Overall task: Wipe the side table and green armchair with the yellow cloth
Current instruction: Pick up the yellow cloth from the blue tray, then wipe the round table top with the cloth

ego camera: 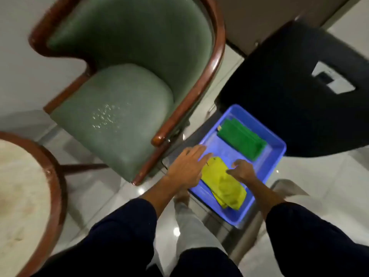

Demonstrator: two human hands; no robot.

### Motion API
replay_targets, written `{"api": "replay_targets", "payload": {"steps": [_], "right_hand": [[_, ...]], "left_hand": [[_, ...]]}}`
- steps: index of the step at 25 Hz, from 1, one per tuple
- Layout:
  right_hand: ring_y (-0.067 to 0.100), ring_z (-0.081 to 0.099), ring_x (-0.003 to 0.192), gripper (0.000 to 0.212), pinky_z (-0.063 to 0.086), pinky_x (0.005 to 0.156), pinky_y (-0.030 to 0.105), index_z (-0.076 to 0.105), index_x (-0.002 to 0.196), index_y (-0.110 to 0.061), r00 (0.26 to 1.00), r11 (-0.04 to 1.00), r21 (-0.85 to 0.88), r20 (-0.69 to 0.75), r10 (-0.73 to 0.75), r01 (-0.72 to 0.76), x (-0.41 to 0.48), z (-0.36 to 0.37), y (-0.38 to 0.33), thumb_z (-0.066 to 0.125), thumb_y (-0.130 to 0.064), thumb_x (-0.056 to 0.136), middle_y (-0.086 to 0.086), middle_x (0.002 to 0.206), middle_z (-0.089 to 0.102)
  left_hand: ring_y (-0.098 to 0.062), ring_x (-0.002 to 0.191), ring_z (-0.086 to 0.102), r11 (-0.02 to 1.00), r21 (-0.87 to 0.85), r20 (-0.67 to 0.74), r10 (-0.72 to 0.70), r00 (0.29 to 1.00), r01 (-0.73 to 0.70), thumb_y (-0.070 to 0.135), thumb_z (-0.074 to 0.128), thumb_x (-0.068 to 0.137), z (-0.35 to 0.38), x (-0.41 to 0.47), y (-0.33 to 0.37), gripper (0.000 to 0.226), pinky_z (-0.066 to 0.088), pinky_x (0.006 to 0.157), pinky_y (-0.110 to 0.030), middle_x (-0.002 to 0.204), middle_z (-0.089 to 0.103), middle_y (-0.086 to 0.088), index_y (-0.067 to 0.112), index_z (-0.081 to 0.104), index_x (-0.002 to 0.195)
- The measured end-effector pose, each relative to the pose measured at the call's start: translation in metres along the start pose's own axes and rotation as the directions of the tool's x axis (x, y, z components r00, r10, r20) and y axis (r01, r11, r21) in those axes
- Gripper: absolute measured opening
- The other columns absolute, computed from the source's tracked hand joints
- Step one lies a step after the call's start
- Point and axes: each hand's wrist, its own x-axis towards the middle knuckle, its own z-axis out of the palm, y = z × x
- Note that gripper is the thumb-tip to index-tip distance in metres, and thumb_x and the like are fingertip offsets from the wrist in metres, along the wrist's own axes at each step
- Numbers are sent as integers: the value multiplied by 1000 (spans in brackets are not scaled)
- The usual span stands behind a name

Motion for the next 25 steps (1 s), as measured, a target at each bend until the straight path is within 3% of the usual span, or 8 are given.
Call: {"api": "replay_targets", "payload": {"steps": [5, 8, 12, 15, 17, 19, 22, 25], "right_hand": [[40, 50, 127, 77, 43, 104, 50, 39, 137, -3, 961, 988, -109, 242, 137, -114, -1, 48, 32, 79, -32, 77, 23, 139, 48], [37, 56, 120, 51, 48, 95, 42, 57, 127, -7, 938, 958, -204, 323, -129, 202, -11, 29, 15, 72, -26, 82, 22, 128, 60], [31, 61, 107, 28, 47, 76, 37, 60, 110, -20, 733, 676, -307, 414, -539, 670, -42, -12, -45, 62, -23, 82, 10, 113, 65], [24, 64, 94, 15, 52, 77, 39, 63, 91, -26, 707, 669, -258, 404, -581, 697, -57, -57, -102, 70, -29, 78, -2, 92, 70], [19, 58, 79, 18, 49, 70, 35, 59, 78, -25, 718, 752, -146, 458, -525, 643, -65, -79, -137, 77, -20, 75, -5, 77, 61], [17, 55, 72, 26, 44, 62, 30, 58, 74, -22, 712, 839, 154, 462, -528, 522, -78, -74, -178, 75, -1, 75, 0, 73, 59], [15, 59, 72, 34, 47, 61, 26, 59, 84, -22, 779, 757, 521, 247, -577, 395, -108, -11, -264, 68, 10, 77, 1, 78, 64], [22, 61, 85, 37, 47, 72, 29, 57, 107, -16, 828, 768, 466, 121, -548, 440, -129, 81, -358, 74, -3, 77, 5, 95, 64]], "left_hand": [[-27, 144, 27, 983, -113, 271, -109, 957, 144, 23, 42, 92, 63, -35, 28, 63, 27, 112, -42, 154, 33, -14, 18, 23, 152], [-25, 144, 28, 983, -103, 250, -125, 960, 155, 25, 45, 92, 47, -34, 19, 65, 29, 109, -39, 156, 31, -10, 20, 22, 152], [-23, 147, 21, 976, -118, 207, -157, 966, 184, 40, 62, 86, 13, -20, 7, 81, 26, 115, -41, 161, 21, -8, 21, 19, 152], [-29, 127, 48, 951, -135, 141, -260, 955, 279, 34, 58, 86, -7, -37, -9, 40, 36, 99, -40, 133, 59, -9, 19, 54, 123], [-31, 110, 60, 831, -356, 120, -413, 903, 427, 33, 58, 86, -14, -68, -33, 25, 46, 89, -40, 115, 69, -8, 19, 61, 107], [-32, 103, 64, 618, -596, 155, -538, 829, 513, 29, 65, 85, -20, -110, -61, 20, 51, 82, -37, 107, 71, -10, 17, 64, 101], [-32, 100, 65, 338, -781, 134, -730, 670, 524, 13, 72, 82, -19, -187, -111, 24, 45, 77, -32, 103, 70, -16, 7, 65, 104], [-22, 103, 64, 92, -888, 142, -876, 460, 450, 5, 72, 77, 1, -269, -170, 36, 49, 89, -35, 111, 67, -20, -1, 61, 111]]}}
